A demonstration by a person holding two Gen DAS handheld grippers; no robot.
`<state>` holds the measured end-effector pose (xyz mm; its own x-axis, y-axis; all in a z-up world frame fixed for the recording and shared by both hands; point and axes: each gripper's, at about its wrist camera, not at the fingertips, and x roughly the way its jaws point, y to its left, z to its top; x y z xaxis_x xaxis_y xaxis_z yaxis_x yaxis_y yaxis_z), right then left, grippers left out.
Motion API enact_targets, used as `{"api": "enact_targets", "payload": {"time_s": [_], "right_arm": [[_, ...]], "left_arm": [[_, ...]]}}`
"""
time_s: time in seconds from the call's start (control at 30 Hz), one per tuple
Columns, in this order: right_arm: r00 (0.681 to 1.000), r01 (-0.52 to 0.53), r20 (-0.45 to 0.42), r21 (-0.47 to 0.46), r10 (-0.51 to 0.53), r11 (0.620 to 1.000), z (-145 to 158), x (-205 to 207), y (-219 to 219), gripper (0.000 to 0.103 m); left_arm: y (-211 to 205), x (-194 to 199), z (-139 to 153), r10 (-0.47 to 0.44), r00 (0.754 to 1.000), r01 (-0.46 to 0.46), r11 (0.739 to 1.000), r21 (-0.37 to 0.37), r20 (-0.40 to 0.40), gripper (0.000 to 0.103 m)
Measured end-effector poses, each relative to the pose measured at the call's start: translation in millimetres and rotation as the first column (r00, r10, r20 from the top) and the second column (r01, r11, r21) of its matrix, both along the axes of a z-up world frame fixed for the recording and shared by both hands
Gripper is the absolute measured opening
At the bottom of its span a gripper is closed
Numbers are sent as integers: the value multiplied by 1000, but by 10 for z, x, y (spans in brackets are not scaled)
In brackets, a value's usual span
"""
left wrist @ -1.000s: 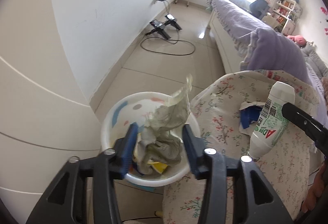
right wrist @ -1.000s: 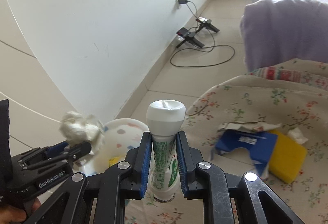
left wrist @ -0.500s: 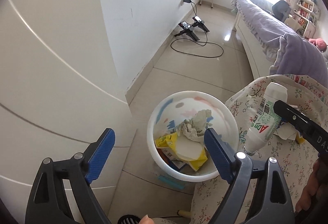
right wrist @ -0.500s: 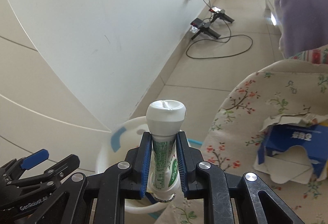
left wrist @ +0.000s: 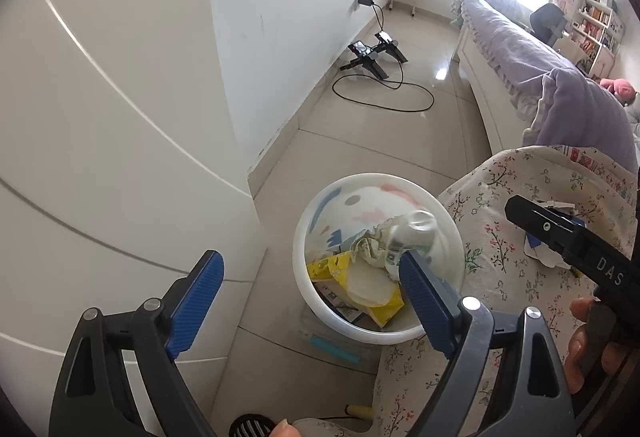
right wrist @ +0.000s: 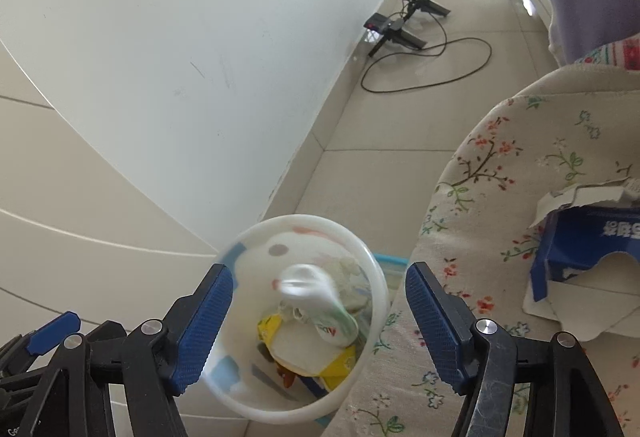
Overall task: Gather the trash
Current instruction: 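Carry the tissue and bottle to the wastebasket and open both tools, then move the right tool to the yellow sponge and grasp it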
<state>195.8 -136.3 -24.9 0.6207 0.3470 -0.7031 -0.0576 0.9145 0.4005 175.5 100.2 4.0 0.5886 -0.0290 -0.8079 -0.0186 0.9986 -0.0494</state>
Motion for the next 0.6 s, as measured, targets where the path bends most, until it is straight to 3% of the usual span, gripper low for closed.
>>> {"api": "enact_targets", "payload": {"time_s": [0.6], "right_arm": [[997, 82, 19, -123, -80, 989, 334, -416, -538, 86]], "left_arm": [[-312, -135, 37, -82, 997, 82, 997, -10, -12, 91]]}}
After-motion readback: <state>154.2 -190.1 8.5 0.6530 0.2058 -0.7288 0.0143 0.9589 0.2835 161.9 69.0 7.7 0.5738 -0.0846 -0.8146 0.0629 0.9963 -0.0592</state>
